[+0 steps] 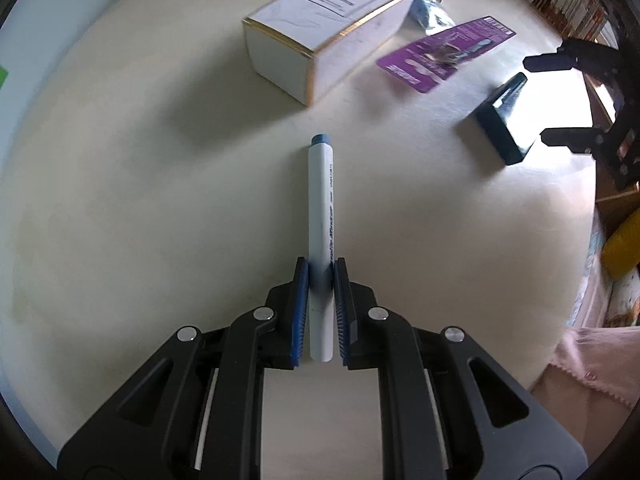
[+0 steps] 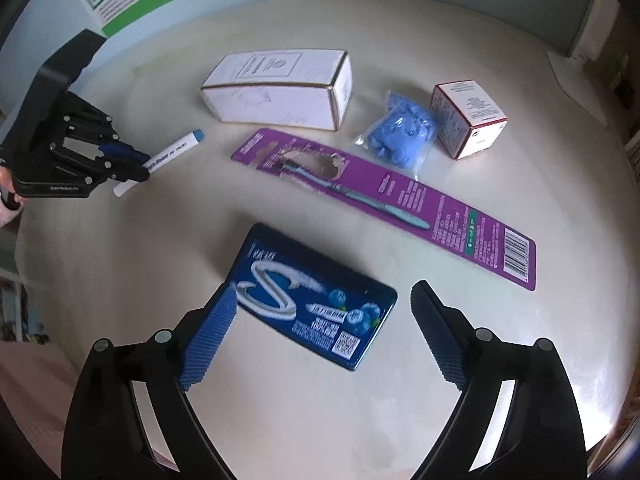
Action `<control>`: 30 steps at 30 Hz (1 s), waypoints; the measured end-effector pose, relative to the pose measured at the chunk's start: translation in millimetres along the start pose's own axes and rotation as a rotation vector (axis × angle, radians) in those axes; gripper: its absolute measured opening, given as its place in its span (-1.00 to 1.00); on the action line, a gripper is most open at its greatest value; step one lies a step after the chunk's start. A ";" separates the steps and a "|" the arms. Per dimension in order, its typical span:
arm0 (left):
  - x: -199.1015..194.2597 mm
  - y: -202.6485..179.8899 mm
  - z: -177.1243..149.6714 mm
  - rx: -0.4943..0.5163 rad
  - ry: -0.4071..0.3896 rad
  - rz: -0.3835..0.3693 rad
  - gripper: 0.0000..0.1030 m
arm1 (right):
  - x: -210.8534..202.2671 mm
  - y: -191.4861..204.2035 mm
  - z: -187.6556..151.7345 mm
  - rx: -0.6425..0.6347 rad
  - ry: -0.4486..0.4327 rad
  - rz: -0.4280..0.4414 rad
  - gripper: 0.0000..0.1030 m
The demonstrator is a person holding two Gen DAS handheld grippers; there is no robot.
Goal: Collect trash
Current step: 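Close the left tool on the white marker while the right tool grasps the blue gum pack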
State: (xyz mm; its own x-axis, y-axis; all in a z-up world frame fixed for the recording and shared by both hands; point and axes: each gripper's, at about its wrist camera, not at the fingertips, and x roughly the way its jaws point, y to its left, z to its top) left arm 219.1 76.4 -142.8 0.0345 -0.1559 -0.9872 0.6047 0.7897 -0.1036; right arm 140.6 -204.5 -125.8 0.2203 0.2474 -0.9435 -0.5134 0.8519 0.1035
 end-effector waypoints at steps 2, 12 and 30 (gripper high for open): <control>1.7 -5.3 -4.5 -0.007 -0.002 0.005 -0.77 | 1.1 2.8 -6.5 -0.027 0.001 0.008 0.73; 12.9 -15.7 -1.4 -0.095 0.011 0.069 0.55 | 10.2 5.0 -17.8 -0.229 0.008 0.001 0.77; 9.2 46.2 37.2 -0.192 -0.022 0.083 -0.78 | 24.8 35.2 -3.6 -0.441 0.033 0.046 0.06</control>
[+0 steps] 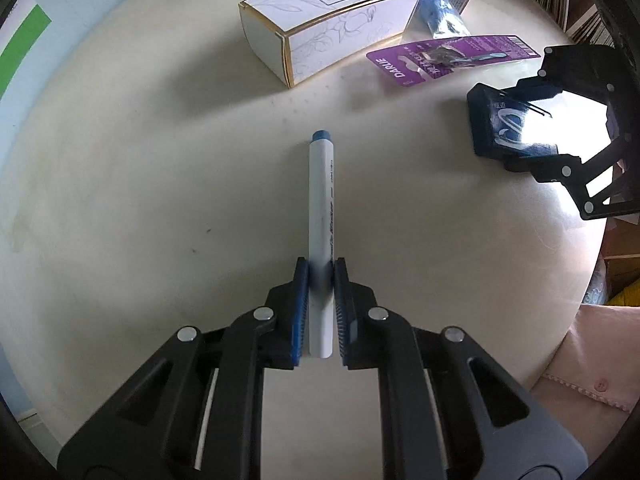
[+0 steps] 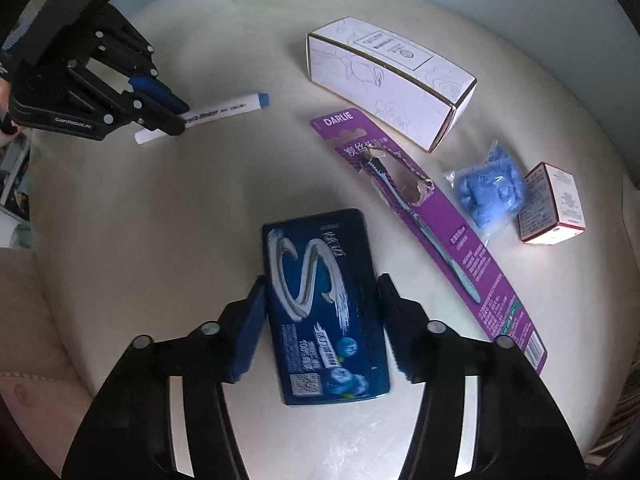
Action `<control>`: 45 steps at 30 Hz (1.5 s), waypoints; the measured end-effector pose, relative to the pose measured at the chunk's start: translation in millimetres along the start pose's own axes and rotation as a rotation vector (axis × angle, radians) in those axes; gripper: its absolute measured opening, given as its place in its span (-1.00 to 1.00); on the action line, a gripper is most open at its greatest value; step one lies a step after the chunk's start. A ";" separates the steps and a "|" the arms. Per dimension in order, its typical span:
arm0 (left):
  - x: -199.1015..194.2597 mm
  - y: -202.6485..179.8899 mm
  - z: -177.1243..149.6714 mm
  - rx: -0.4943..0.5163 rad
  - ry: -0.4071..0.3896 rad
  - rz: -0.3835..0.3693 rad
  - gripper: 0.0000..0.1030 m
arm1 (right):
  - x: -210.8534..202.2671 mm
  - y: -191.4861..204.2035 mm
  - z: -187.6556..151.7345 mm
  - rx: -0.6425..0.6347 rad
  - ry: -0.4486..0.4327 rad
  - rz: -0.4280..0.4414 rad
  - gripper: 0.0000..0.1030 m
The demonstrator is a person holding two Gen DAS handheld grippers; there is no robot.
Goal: Collect trash
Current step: 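Close the left tool on the white marker while the right tool grasps the blue gum pack, then carry the marker and gum pack with both tools over the trash bin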
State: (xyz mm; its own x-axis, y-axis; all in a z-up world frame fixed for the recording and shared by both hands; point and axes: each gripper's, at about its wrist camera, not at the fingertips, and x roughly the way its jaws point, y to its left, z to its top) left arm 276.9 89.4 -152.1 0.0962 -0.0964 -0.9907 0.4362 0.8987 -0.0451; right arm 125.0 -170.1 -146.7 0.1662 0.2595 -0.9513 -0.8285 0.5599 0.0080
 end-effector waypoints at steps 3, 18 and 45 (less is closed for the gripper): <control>0.3 -11.8 -2.4 0.012 -0.008 -0.005 -0.78 | -4.8 -6.0 7.7 0.012 -0.005 0.017 0.05; -42.3 -87.3 19.0 0.268 -0.109 -0.032 -0.79 | -67.1 -13.5 -52.3 0.305 -0.111 -0.093 0.05; -65.7 -462.3 -105.6 1.100 -0.089 -0.189 -0.78 | -168.8 109.5 -326.2 1.140 -0.140 -0.450 0.05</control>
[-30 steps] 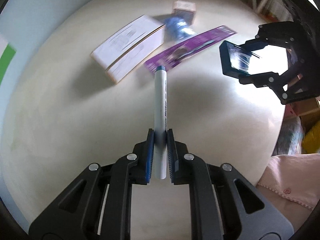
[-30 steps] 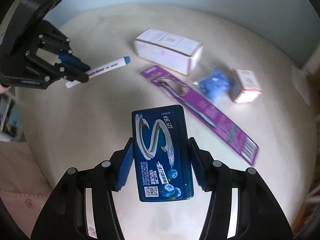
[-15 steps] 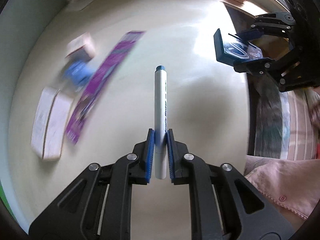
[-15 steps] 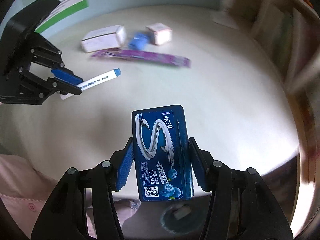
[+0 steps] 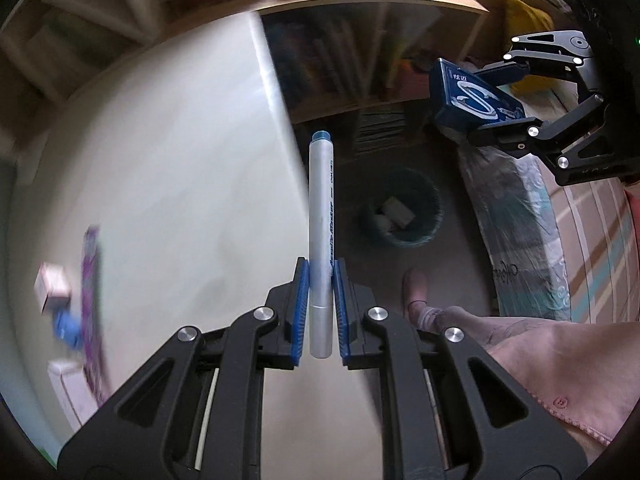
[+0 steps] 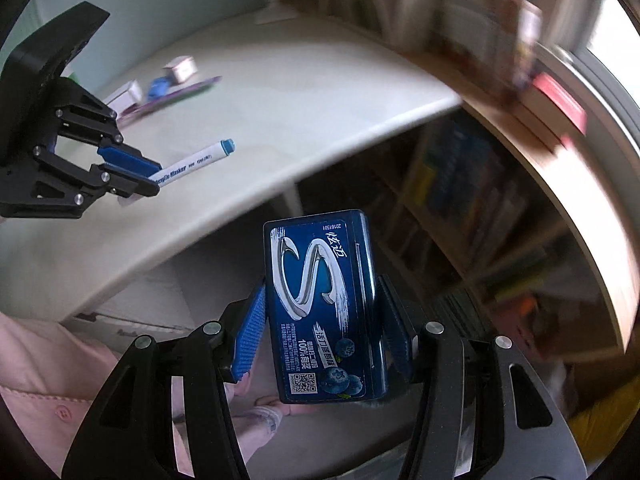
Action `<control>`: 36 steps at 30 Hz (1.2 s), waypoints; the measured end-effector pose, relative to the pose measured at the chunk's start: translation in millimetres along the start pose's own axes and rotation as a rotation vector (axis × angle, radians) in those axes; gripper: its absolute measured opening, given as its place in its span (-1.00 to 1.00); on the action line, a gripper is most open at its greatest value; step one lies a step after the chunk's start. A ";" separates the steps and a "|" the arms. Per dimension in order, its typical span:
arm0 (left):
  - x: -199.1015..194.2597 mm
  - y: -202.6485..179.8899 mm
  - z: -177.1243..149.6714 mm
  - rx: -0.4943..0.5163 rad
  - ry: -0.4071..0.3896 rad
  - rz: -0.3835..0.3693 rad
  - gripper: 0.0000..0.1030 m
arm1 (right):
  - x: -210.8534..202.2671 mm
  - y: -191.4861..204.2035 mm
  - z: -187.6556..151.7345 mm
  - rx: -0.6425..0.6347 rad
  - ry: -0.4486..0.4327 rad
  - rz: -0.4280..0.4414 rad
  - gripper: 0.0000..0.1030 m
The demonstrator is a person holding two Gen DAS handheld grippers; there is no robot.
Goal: Collect trash
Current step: 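Carry the marker and gum pack with both tools over the trash bin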
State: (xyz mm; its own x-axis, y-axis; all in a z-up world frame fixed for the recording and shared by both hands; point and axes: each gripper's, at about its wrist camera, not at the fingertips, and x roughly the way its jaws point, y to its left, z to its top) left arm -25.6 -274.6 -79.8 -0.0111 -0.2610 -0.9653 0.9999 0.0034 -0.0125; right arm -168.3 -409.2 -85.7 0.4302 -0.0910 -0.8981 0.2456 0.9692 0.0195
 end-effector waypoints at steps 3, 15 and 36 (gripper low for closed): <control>5.5 -29.6 21.4 0.060 0.007 -0.019 -0.78 | -8.7 -20.6 -24.6 0.059 -0.003 -0.021 0.05; 48.7 -120.4 92.5 0.194 0.052 -0.067 -0.78 | -27.4 -99.4 -94.2 0.201 0.017 -0.044 0.05; 134.2 -182.5 137.6 0.217 0.220 -0.096 -0.78 | 18.6 -157.1 -143.5 0.316 0.079 0.060 0.06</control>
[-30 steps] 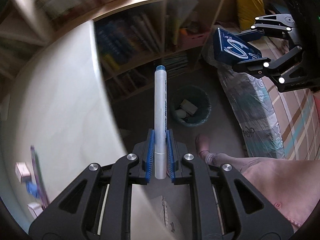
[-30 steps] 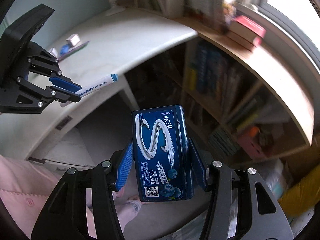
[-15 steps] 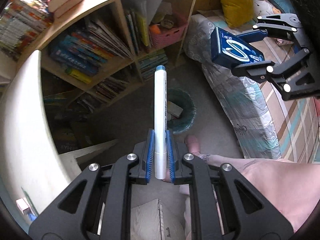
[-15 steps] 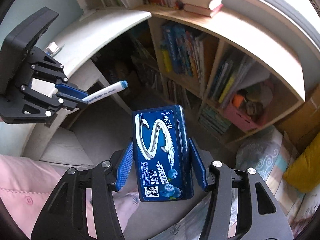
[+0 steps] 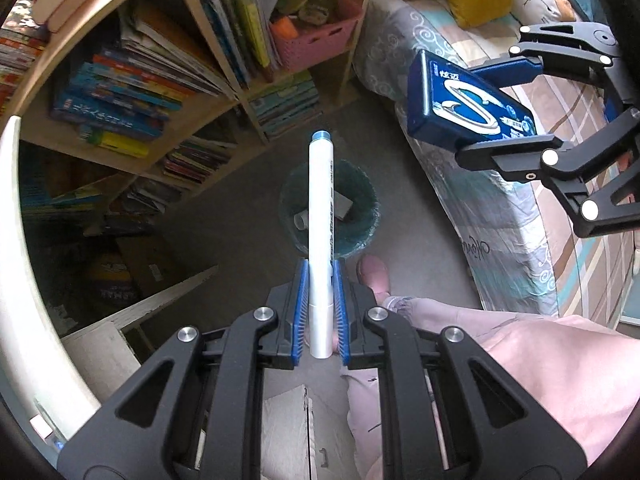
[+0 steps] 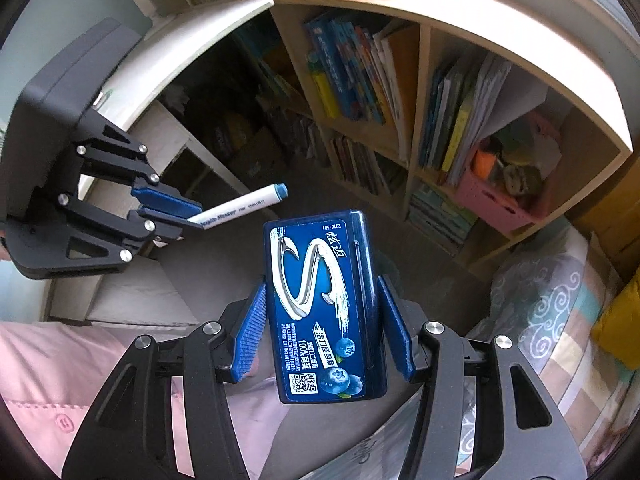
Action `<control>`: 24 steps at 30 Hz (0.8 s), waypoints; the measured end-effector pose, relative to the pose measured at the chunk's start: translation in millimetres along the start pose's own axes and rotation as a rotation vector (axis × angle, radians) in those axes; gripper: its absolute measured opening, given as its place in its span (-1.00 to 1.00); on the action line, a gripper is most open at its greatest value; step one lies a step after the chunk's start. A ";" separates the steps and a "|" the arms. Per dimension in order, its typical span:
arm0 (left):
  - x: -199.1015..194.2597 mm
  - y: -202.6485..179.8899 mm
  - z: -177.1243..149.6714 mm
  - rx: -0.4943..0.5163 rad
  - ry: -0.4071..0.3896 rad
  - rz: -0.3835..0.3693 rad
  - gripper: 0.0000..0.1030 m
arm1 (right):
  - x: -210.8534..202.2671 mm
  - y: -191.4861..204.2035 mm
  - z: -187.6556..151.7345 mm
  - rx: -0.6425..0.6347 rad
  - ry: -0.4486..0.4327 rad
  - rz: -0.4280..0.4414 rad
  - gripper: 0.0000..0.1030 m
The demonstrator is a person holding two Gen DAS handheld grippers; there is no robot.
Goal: Collect trash
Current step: 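Carry the marker and gum pack with both tools over the trash bin, then open both tools to drop the marker and gum pack into the bin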
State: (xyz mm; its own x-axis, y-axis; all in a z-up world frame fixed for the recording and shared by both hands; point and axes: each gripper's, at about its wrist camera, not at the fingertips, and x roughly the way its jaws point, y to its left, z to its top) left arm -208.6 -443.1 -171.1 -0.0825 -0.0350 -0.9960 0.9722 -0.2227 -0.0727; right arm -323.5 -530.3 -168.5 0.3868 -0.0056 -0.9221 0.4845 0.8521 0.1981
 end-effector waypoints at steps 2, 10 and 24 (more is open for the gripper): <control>5.5 -3.0 3.6 0.004 0.013 -0.003 -0.78 | 3.2 -4.0 -1.0 0.007 0.004 0.011 0.06; 19.4 -14.8 21.1 0.015 0.043 -0.017 -0.78 | 13.5 -18.0 -2.8 0.019 0.018 0.037 0.06; 41.5 -20.3 43.6 0.023 0.078 -0.002 -0.21 | 34.6 -36.1 1.1 0.031 0.059 0.048 0.22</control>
State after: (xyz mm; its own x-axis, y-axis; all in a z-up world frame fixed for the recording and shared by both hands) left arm -241.3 -482.5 -208.6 -0.0668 0.0411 -0.9969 0.9666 -0.2452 -0.0749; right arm -326.8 -561.8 -207.2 0.3643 0.0666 -0.9289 0.4904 0.8342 0.2522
